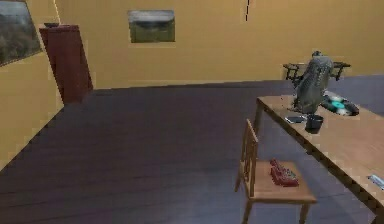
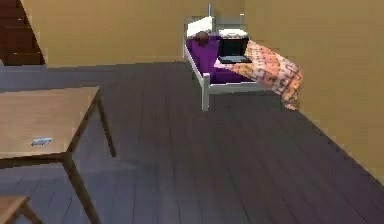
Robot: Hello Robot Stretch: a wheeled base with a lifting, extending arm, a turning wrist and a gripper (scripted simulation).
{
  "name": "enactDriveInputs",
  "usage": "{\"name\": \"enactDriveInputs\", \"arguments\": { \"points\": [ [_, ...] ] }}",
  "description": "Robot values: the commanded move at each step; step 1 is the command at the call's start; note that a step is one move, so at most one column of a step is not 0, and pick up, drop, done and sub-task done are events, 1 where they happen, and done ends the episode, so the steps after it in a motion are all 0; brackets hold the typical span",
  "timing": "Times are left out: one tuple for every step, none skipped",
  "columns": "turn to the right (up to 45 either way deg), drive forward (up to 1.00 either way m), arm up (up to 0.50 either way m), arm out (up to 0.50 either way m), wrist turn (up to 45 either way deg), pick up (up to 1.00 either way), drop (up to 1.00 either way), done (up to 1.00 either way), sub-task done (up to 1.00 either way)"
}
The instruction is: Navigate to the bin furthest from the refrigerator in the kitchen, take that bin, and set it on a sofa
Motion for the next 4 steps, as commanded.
{"name": "enactDriveInputs", "arguments": {
  "points": [
    [0.0, 1.00, 0.00, 0.00, 0.0, 0.00, 0.00, 0.00, 0.00],
    [0.0, 0.40, 0.00, 0.00, 0.0, 0.00, 0.00, 0.00, 0.00],
    [27.0, 0.00, 0.00, 0.00, 0.0, 0.00, 0.00, 0.00, 0.00],
    [0.0, 0.80, 0.00, 0.00, 0.0, 0.00, 0.00, 0.00, 0.00]
  ]
}}
